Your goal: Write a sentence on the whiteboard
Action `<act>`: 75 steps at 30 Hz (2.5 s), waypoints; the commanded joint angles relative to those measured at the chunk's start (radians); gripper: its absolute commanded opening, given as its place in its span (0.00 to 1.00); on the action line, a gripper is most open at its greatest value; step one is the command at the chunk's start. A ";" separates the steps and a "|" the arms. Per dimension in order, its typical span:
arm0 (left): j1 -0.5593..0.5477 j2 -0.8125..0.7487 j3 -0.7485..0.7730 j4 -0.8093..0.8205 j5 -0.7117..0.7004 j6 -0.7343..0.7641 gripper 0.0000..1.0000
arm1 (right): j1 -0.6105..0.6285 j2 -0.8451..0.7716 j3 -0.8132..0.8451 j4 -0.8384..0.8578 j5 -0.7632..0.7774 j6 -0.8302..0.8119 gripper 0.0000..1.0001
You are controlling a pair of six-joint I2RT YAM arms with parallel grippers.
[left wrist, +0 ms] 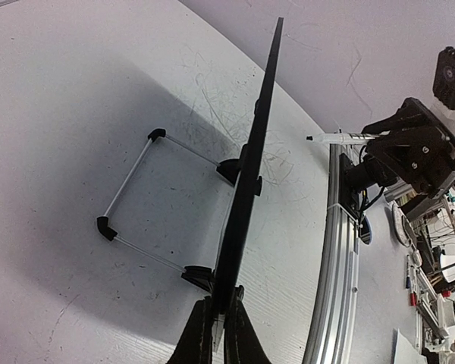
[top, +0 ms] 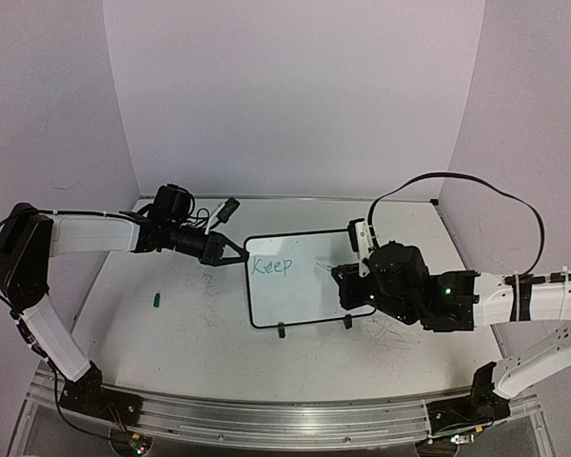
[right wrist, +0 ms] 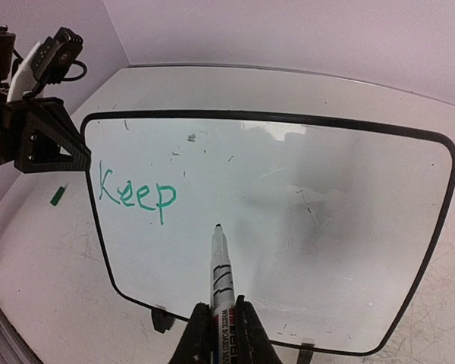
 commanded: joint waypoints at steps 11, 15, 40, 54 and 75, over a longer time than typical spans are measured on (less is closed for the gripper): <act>0.002 -0.028 0.023 -0.031 -0.008 -0.003 0.00 | 0.002 0.090 0.096 -0.029 0.009 -0.015 0.00; 0.002 -0.027 0.025 -0.032 -0.005 -0.003 0.00 | 0.002 0.143 0.128 -0.001 0.038 -0.026 0.00; 0.001 -0.035 0.021 -0.032 0.000 -0.003 0.00 | -0.022 0.202 0.158 0.073 0.053 -0.027 0.00; 0.001 -0.036 0.021 -0.032 -0.001 -0.002 0.00 | -0.024 0.212 0.151 0.032 0.051 0.010 0.00; 0.001 -0.040 0.020 -0.032 -0.002 -0.001 0.00 | -0.021 0.195 0.106 -0.021 0.010 0.102 0.00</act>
